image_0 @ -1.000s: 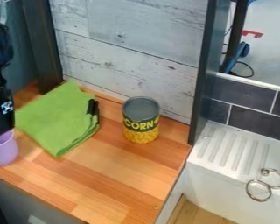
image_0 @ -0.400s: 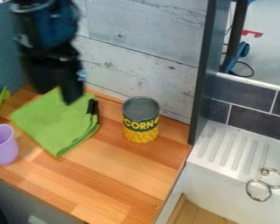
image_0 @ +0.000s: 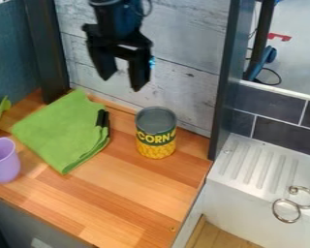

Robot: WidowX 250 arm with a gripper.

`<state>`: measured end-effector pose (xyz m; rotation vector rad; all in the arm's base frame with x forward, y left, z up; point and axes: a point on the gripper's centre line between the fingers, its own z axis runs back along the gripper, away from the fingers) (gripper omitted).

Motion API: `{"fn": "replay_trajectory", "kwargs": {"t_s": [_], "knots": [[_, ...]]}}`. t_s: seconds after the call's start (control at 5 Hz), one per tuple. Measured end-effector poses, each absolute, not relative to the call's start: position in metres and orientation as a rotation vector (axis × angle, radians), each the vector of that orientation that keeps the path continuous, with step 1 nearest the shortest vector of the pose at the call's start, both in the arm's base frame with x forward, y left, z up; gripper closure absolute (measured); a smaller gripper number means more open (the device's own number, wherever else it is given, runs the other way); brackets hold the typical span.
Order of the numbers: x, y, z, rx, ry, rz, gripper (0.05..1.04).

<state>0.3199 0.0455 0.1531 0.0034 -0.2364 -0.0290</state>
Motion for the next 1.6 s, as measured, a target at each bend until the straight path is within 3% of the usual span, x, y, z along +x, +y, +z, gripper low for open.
{"fn": "replay_trajectory", "kwargs": {"t_s": [0.6,1.0,1.6], "knots": [[0.379,0.046,0.101,-0.006,-0.214,0.024,0.083],[0.380,0.037,0.068,0.016,-0.176,0.024,0.083],[0.366,0.039,0.061,0.051,-0.160,-0.009,0.083]]}}
